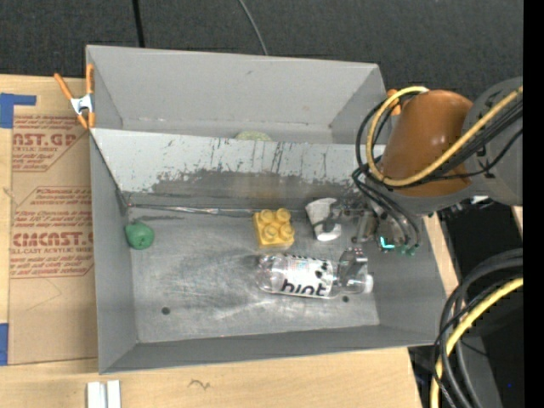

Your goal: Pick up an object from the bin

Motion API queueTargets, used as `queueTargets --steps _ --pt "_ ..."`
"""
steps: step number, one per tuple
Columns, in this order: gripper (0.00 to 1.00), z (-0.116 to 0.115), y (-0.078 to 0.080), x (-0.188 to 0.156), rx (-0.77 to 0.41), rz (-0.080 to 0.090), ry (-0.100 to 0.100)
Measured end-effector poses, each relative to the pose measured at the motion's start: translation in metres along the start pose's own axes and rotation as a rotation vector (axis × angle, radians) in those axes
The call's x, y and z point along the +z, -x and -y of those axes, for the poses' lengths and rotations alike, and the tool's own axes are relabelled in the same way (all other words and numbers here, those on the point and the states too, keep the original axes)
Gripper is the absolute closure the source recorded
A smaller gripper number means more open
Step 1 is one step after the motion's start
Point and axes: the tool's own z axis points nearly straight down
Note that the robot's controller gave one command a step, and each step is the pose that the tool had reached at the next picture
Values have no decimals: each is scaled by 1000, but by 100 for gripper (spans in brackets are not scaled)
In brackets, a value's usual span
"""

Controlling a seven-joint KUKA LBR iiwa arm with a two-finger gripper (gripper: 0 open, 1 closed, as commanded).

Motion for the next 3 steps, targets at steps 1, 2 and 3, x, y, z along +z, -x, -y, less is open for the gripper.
queueTargets --steps 1,2,3 --pt "0 0 2 -4 -1 8 -1" --pt "0 10 11 26 -75 12 -1" --pt "0 -20 -30 84 -259 8 -1"
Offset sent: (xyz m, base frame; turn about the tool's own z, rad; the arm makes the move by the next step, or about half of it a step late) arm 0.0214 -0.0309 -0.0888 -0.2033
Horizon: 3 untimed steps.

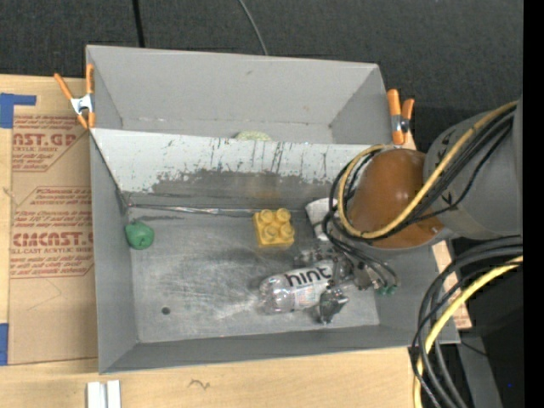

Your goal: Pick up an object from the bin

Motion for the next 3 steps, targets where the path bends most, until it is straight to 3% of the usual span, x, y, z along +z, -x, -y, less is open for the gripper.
queueTargets --steps 1,3 --pt "100 -48 21 2 15 3 0" --pt "100 -48 21 2 15 3 -1"
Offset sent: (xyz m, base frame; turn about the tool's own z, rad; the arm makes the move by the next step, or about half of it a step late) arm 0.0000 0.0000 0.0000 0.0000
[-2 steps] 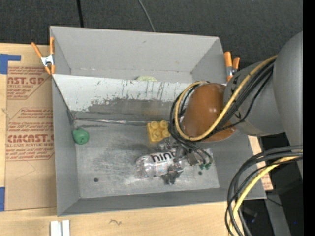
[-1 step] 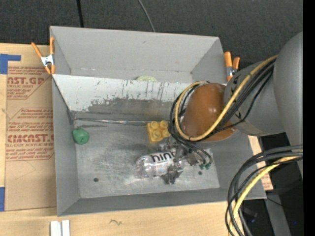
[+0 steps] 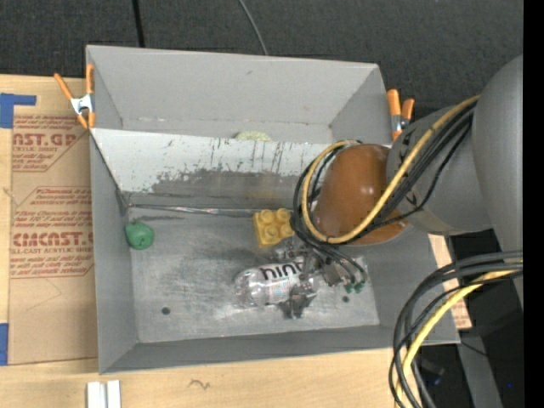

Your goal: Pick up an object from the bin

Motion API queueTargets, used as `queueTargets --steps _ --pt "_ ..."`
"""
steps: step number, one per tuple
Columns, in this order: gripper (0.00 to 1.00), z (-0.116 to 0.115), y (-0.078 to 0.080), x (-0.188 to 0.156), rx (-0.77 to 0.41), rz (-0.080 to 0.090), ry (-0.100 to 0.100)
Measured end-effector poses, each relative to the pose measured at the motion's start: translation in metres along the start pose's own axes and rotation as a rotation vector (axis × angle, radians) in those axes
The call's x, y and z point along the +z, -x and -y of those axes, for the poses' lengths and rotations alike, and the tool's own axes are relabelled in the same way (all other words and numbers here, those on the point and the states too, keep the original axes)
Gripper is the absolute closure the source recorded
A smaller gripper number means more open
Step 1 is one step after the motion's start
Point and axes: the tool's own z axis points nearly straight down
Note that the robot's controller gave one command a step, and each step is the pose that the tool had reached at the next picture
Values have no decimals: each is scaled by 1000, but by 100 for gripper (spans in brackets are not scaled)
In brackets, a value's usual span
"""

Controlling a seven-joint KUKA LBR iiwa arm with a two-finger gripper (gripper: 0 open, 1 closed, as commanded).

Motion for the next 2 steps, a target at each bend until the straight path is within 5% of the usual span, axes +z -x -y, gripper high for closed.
queueTargets --steps 1,2 --pt "100 19 2 -159 26 -1 0" --pt "100 19 1 -158 26 -4 1"
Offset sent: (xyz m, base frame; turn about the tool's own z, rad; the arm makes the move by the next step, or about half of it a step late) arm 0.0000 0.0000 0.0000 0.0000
